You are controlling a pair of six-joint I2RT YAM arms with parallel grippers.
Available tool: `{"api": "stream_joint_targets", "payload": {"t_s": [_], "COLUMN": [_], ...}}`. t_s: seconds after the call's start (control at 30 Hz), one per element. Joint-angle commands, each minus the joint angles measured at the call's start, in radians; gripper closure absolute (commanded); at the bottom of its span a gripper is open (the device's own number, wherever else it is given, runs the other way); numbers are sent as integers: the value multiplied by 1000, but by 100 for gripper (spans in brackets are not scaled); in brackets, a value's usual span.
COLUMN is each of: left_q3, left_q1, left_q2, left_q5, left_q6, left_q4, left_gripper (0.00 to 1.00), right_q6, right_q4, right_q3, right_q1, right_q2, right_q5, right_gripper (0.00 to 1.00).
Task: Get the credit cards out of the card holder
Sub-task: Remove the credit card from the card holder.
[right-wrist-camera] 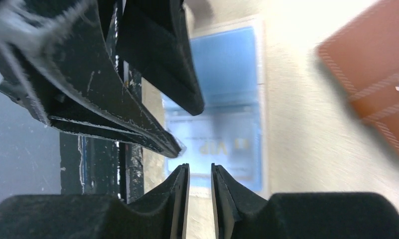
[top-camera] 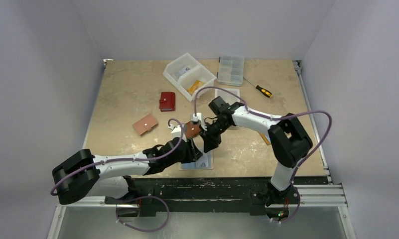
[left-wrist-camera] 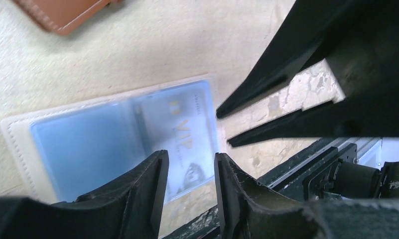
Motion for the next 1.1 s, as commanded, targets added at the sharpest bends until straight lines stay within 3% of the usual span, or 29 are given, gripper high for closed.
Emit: {"api": "stream_joint_targets", "payload": {"t_s": [0.0,0.3,0.9,1.0,1.07], "left_q3": [125,383,379,381,373], "left_q1": [-34,-74,-82,-82,-81], "left_q2": [44,274,356,369,373], "left_q5": [-35,-154,-119,-109,-97], "left_q6": [79,35,-18,-14,-14], "left_q4": [-72,-463,-515,-505,-484], "left_gripper": [57,52,50,53,61], "right_q6": [-38,12,-44,-45,-47], "right_q4": [-1,94,53,55,55], "right_q3": [-25,-135,-128,-135,-139], "right_q1": [-105,-224,-223,-223,-224], "right_q2": [-119,-232,-212,-216,-219], "right_q5": [-59,-48,-23,-26,-33], "right_gripper": [68,59,58,57,57]}}
